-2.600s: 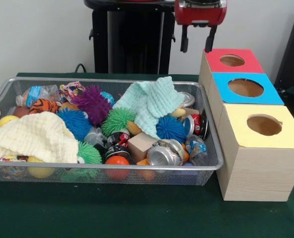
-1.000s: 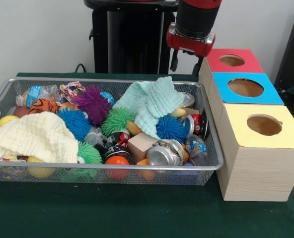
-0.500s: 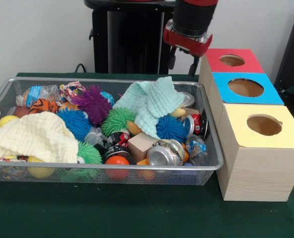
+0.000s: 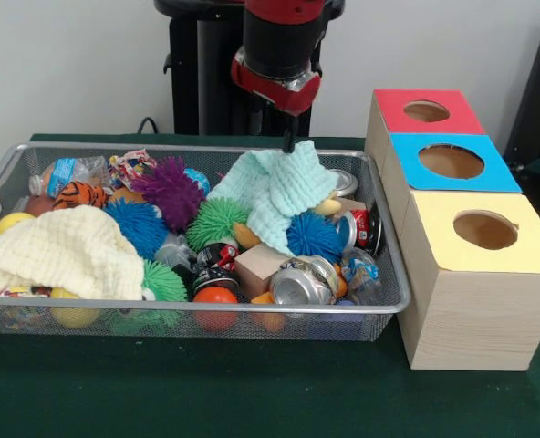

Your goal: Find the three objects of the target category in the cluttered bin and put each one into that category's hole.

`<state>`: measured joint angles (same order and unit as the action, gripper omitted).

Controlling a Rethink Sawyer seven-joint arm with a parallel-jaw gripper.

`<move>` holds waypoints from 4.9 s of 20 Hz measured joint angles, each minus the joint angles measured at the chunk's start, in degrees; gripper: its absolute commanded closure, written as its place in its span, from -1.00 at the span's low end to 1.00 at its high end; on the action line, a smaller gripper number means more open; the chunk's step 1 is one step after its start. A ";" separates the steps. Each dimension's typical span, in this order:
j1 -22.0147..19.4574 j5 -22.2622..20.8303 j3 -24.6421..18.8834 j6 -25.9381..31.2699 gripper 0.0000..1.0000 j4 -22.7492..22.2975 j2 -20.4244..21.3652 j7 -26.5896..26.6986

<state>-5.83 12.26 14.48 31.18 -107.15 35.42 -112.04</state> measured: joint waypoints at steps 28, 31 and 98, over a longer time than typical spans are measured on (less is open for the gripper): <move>12.35 7.89 1.97 -3.42 -1.00 -1.44 -0.71 -7.97; 9.34 7.89 1.67 -4.00 -1.00 -1.44 -0.59 -7.97; -27.59 -9.32 -7.27 -20.13 -1.00 -9.86 5.16 -7.98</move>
<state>-33.42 2.95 7.21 11.05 -117.01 40.58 -120.03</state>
